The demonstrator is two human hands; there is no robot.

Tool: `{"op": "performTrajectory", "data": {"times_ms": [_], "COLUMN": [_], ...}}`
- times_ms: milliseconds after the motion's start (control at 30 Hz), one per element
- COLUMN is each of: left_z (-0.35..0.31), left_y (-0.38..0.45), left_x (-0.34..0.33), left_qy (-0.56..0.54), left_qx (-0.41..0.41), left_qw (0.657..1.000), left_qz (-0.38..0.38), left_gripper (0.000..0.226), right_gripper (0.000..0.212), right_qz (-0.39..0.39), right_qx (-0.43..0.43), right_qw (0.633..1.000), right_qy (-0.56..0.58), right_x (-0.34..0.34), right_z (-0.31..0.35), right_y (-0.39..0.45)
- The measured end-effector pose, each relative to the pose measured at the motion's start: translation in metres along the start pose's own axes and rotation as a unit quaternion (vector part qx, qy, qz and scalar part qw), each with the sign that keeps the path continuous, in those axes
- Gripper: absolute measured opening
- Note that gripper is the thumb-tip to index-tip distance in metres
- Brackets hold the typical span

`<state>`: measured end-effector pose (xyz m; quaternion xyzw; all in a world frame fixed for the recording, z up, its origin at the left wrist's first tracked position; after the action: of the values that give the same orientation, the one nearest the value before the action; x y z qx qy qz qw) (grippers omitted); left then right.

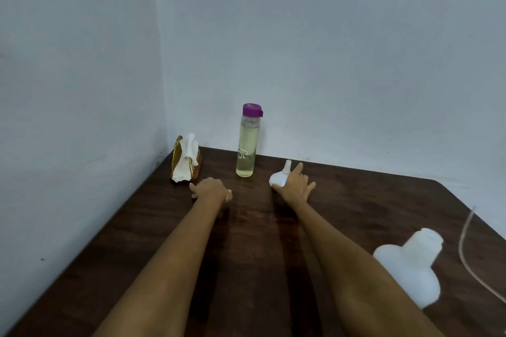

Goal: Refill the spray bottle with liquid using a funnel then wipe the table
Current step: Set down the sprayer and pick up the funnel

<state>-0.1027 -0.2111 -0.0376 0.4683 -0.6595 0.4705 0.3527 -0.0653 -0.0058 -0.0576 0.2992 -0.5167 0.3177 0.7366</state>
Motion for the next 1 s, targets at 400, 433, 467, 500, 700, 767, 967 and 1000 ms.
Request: {"op": "performTrajectory", "data": {"times_ms": [400, 433, 467, 500, 700, 767, 967, 1000], "left_z": [-0.021, -0.031, -0.038, -0.043, -0.055, -0.061, -0.059, -0.059], "left_y": [-0.126, -0.143, -0.159, -0.173, -0.234, -0.246, -0.254, -0.255], "left_x": [-0.008, -0.009, -0.011, -0.012, -0.005, -0.002, 0.001, 0.004], "left_qy": [-0.416, -0.49, -0.539, -0.575, -0.671, -0.685, -0.769, -0.744], "left_qx": [-0.062, -0.053, -0.045, -0.035, 0.016, 0.023, 0.068, 0.066], "left_qw": [0.905, 0.863, 0.827, 0.798, 0.717, 0.706, 0.635, 0.659], "left_qz": [0.061, 0.109, 0.15, 0.177, 0.187, 0.181, -0.034, -0.09], "left_gripper": [0.055, 0.053, 0.051, 0.049, 0.039, 0.035, 0.037, 0.036], "right_gripper": [0.07, 0.067, 0.066, 0.067, 0.067, 0.069, 0.086, 0.085], "right_qz": [0.231, 0.23, 0.224, 0.216, 0.183, 0.18, 0.176, 0.156], "right_qx": [-0.061, -0.057, -0.052, -0.045, -0.005, -0.001, -0.005, -0.005], "right_qw": [0.824, 0.809, 0.802, 0.802, 0.805, 0.802, 0.853, 0.87], "right_qy": [0.514, 0.537, 0.551, 0.556, 0.565, 0.57, 0.491, 0.467], "right_x": [0.073, 0.078, 0.082, 0.088, 0.118, 0.125, 0.15, 0.156], "right_z": [-0.014, -0.016, -0.017, -0.02, -0.04, -0.044, -0.061, -0.065], "right_y": [-0.123, -0.134, -0.145, -0.155, -0.206, -0.219, -0.24, -0.24]}}
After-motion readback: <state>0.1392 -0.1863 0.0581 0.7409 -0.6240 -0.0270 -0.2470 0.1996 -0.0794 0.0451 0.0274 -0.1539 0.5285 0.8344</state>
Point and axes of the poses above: each hand's wrist, its own y-axis towards the middle knuckle, its own x-axis out of the back of the hand, z = x × y, the point moved 3 cm from there along y, towards the middle knuckle, and after that the axes turned 14 degrees about -y, right-handed, at the moved point
